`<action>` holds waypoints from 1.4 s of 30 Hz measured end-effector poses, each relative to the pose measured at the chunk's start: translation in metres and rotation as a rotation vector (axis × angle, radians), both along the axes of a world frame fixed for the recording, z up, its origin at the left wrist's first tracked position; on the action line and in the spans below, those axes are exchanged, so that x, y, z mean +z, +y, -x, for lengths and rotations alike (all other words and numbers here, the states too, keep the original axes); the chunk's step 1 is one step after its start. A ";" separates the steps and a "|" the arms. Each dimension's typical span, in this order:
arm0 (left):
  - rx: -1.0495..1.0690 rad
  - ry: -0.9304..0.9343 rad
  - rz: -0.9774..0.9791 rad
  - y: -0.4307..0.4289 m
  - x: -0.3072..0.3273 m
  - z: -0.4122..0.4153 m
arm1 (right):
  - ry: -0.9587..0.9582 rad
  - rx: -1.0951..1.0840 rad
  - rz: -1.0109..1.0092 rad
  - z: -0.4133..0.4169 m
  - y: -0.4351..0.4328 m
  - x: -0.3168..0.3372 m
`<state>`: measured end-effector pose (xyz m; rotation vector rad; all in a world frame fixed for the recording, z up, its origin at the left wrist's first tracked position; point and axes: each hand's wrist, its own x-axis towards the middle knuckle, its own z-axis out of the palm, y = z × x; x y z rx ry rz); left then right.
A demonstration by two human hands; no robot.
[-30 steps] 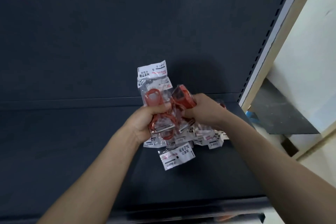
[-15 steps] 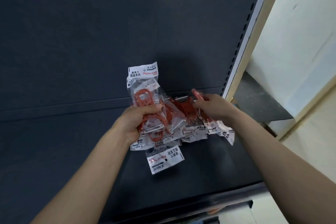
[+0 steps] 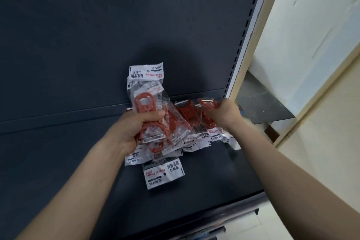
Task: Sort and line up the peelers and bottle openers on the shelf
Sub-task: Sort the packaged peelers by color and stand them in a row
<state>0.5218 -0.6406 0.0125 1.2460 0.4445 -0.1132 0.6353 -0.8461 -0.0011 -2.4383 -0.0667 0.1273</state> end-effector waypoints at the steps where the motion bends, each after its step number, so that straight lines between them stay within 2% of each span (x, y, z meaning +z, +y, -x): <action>1: 0.003 0.002 0.000 0.001 0.000 0.000 | -0.015 0.003 0.019 -0.001 0.002 -0.001; 10: 0.028 -0.021 -0.005 0.009 -0.004 0.003 | -0.076 -0.054 0.071 -0.013 0.012 -0.022; 16: 0.044 -0.014 -0.002 0.010 -0.004 0.001 | -0.076 -0.029 0.010 -0.020 0.014 -0.022; 23: 0.025 0.005 -0.012 0.009 -0.004 -0.001 | -0.108 -0.055 0.150 -0.021 0.014 -0.022; 26: 0.021 0.009 -0.002 0.010 -0.003 -0.002 | -0.197 -0.074 0.223 -0.016 0.016 -0.014; 27: 0.020 0.008 0.004 0.010 -0.003 -0.002 | -0.234 -0.044 0.177 -0.012 0.018 -0.010; 29: 0.010 0.005 0.003 0.008 -0.001 -0.003 | -0.219 0.079 -0.060 -0.003 0.025 0.003; 31: 0.001 0.000 0.007 0.006 0.000 -0.004 | -0.071 0.254 -0.277 0.009 0.033 0.017; 32: -0.004 -0.002 0.017 0.006 0.001 -0.004 | 0.017 0.340 -0.312 0.014 0.037 0.022; 36: -0.033 -0.025 0.059 0.006 0.003 -0.003 | 0.266 0.480 -0.408 0.026 0.046 0.030; 42: -0.051 -0.071 0.118 0.006 0.002 0.000 | 0.213 0.415 -0.327 0.030 0.047 0.029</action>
